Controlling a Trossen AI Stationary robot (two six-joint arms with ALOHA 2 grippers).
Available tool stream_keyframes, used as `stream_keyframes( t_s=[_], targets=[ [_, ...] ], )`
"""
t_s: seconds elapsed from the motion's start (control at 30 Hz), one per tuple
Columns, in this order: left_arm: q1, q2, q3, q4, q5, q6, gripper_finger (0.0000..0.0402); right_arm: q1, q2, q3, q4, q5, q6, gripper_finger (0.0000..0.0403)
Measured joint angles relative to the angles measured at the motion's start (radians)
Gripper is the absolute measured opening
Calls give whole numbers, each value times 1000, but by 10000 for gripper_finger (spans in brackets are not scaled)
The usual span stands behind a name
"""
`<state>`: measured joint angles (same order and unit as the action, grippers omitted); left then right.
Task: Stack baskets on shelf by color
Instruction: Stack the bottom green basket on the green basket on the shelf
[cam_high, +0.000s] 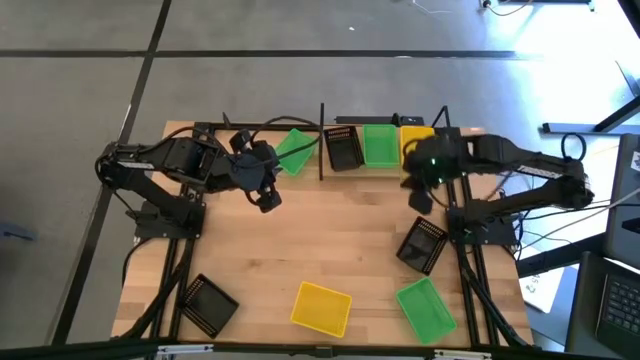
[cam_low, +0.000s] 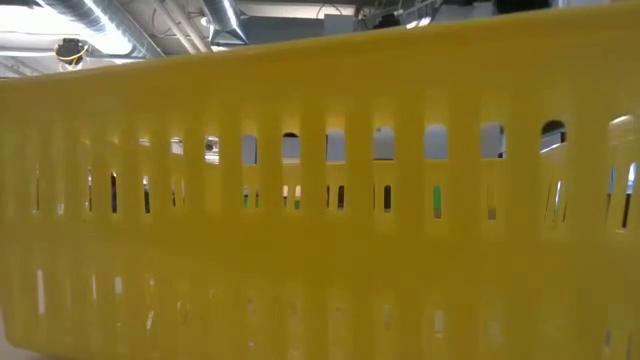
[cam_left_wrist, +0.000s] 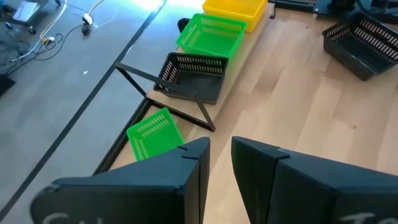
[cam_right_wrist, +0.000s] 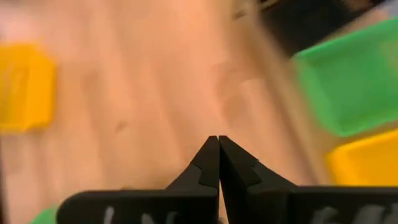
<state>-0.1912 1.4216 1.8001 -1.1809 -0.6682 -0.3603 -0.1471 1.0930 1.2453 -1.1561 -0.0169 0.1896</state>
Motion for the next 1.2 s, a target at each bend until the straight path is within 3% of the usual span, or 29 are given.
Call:
stream_keyframes(
  t_s=[0.17, 0.6, 1.03, 1.2],
  targets=[
    [16, 0, 0, 0, 3, -38, 58, 172, -1, 0, -46, -42, 4, 0],
    [25, 0, 0, 0, 12, -82, 58, 510, 12, -52, -114, -274, 374, 1],
    [25, 0, 0, 0, 60, -76, 58, 593, 73, -225, -27, -273, 319, 69],
    [25, 0, 0, 0, 60, -76, 58, 625, 102, -314, 136, -294, 238, 88]
  ],
)
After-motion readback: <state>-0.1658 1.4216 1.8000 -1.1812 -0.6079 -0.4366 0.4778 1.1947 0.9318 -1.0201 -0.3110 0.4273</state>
